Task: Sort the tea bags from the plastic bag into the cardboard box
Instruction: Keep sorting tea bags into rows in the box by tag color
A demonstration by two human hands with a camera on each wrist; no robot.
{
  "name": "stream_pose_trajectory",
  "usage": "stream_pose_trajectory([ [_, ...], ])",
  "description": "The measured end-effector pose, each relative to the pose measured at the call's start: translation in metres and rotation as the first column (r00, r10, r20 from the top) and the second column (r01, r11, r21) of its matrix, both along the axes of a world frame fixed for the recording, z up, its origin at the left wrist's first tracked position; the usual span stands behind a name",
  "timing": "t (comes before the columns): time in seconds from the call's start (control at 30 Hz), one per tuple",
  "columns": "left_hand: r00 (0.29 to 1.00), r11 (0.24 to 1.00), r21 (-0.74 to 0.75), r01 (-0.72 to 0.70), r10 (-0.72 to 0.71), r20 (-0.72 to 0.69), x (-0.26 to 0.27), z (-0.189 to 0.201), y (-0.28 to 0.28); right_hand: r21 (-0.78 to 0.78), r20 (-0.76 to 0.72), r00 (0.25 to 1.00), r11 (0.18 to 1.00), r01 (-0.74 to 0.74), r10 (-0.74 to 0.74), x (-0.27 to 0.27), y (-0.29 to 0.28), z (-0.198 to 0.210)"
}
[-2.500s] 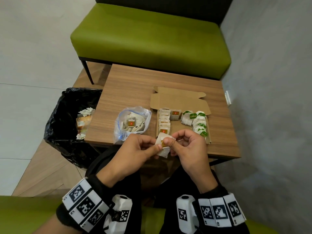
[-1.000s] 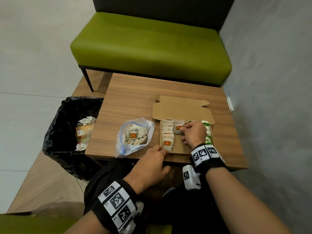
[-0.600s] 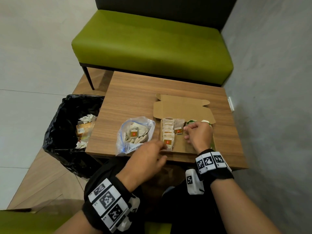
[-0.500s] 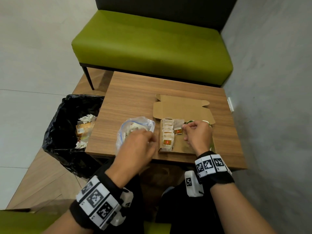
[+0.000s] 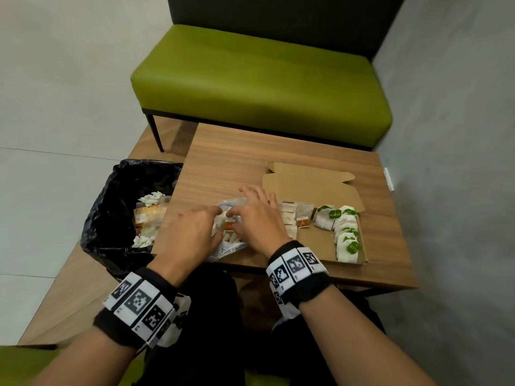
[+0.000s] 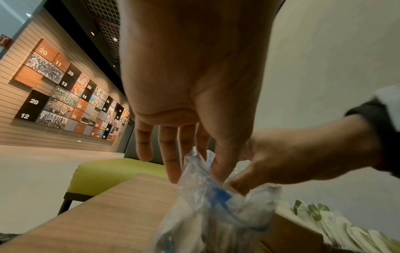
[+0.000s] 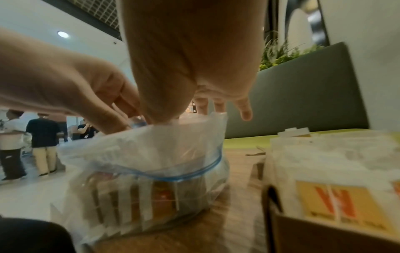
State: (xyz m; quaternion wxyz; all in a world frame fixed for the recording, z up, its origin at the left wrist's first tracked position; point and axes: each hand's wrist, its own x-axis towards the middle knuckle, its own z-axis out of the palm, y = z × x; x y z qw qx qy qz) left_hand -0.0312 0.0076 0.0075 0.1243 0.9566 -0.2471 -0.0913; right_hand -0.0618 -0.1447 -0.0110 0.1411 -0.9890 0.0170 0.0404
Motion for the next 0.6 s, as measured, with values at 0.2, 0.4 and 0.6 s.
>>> stream_pose_trajectory([
  [0.2, 0.998, 0.995, -0.089, 0.042, -0.046, -0.049, 0.000, 0.000, 0.003, -0.223, -0.111, 0.993, 0.972, -0.072, 0.048, 0.015, 0.012, -0.003],
  [0.4, 0.999, 0.994, -0.113, 0.006, -0.011, -0.048, 0.004, -0.007, 0.006, -0.205, -0.112, 0.993, 0.976, -0.070, 0.047, 0.014, 0.012, -0.001],
  [0.6, 0.998, 0.991, -0.133, -0.029, 0.021, -0.065, 0.005, -0.010, 0.014, 0.147, 0.006, 0.997, 0.986, 0.074, -0.075, -0.007, -0.010, 0.020],
])
